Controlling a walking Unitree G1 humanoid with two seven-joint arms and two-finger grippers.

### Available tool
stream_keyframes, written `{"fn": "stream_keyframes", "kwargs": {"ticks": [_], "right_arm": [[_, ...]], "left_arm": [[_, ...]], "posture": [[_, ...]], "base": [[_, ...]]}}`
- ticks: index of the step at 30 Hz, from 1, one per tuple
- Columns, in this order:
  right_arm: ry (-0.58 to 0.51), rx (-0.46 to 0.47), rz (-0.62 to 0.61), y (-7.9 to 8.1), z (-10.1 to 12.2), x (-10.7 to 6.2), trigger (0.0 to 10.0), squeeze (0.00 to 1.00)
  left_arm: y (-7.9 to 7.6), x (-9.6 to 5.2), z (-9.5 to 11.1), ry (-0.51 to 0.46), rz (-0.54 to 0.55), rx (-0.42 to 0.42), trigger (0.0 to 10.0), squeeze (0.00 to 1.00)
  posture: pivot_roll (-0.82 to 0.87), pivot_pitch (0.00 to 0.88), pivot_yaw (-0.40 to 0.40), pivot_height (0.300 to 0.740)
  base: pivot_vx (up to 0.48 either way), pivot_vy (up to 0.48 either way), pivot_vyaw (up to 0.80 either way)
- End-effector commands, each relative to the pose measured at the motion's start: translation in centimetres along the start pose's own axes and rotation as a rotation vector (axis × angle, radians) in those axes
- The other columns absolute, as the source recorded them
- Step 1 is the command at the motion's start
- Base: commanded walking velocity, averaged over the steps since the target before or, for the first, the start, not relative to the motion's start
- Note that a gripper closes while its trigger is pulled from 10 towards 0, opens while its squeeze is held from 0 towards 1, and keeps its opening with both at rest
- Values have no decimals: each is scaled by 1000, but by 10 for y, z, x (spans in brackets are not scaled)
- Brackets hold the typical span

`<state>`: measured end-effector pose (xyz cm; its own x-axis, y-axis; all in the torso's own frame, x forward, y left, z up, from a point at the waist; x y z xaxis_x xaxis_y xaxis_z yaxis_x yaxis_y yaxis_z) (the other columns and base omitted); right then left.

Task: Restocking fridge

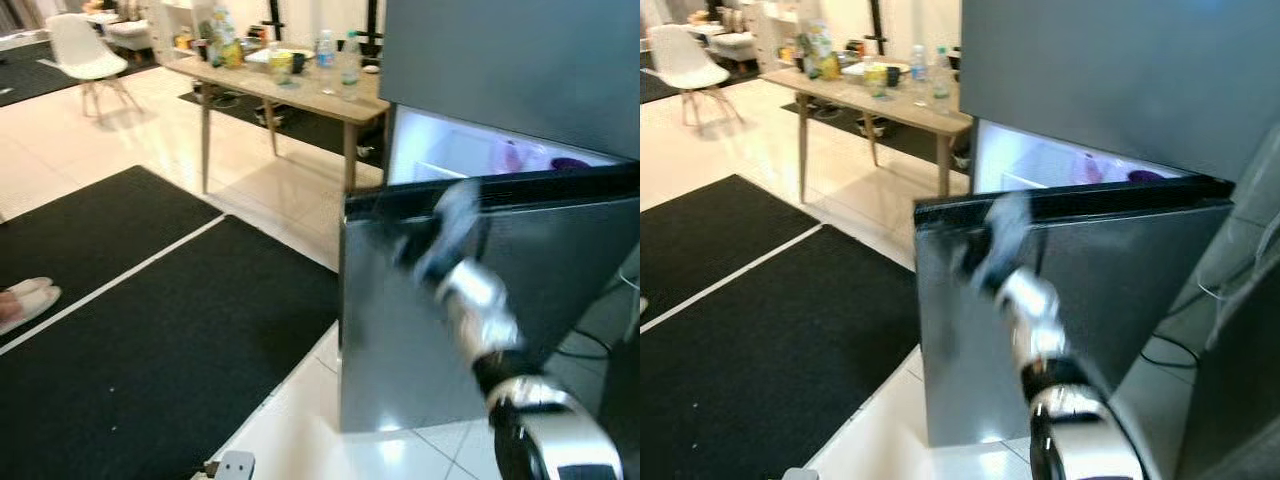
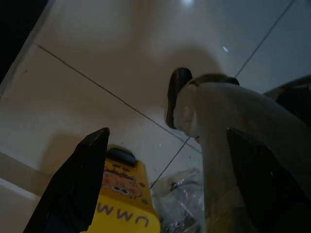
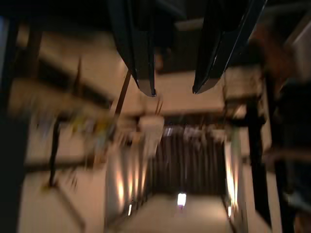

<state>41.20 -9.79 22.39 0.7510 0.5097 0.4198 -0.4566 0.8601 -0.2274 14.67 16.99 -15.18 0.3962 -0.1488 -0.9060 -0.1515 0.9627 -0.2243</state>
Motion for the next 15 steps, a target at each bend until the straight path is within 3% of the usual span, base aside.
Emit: {"fn": "stream_keyframes", "kwargs": {"ticks": [1,3,4,6,9,10,12,14,15], "right_arm": [[129,31,-12,4,-35,-23,10000,0],[190,5,3,5,-48,-32,10000,0],[315,-39,51,12,-74,-55,10000,0],[361,-52,71,16,-83,-65,10000,0],[644,-97,129,30,-134,-123,10000,0],[644,-97,129,30,-134,-123,10000,0],[843,-117,148,38,-162,-172,10000,0],[843,-117,148,38,-162,-172,10000,0],[903,-125,152,40,-170,-187,10000,0]], "left_arm": [[2,-1,-9,30,9,-12,10000,0],[2,-1,-10,30,10,-12,10000,0],[2,-1,-10,32,11,-12,10000,0],[2,-1,-11,32,11,-12,10000,0],[-1,0,-10,29,8,-17,10000,0],[-1,0,-10,29,8,-17,10000,0],[-3,1,-9,26,5,-16,10000,0],[-3,1,-9,26,5,-16,10000,0],[-3,1,-9,25,6,-15,10000,0]], "posture": [[-45,0,-17,740],[-47,0,-18,740],[-49,0,-19,740],[-49,0,-19,740],[-58,0,-20,740],[-58,0,-20,740],[-60,0,-18,740],[-60,0,-18,740],[-60,0,-18,740]], "base": [[0,0,0],[0,0,0],[0,0,0],[0,0,0],[0,0,0],[0,0,0],[0,0,0],[0,0,0],[0,0,0]]}}
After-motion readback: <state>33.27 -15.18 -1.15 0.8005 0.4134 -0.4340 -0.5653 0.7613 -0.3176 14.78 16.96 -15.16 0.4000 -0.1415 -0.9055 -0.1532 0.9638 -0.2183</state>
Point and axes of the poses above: a point about 5 cm out from each wrist's last joint towards the gripper, its own x axis pointing out of the wrist towards the gripper, its own z axis along the axis of the wrist's last joint, y = z × x, the point moved 5 cm from there along x, pointing out of the wrist towards the gripper, and after that the axes turned 15 degrees about -x, right-handed, at the moved point
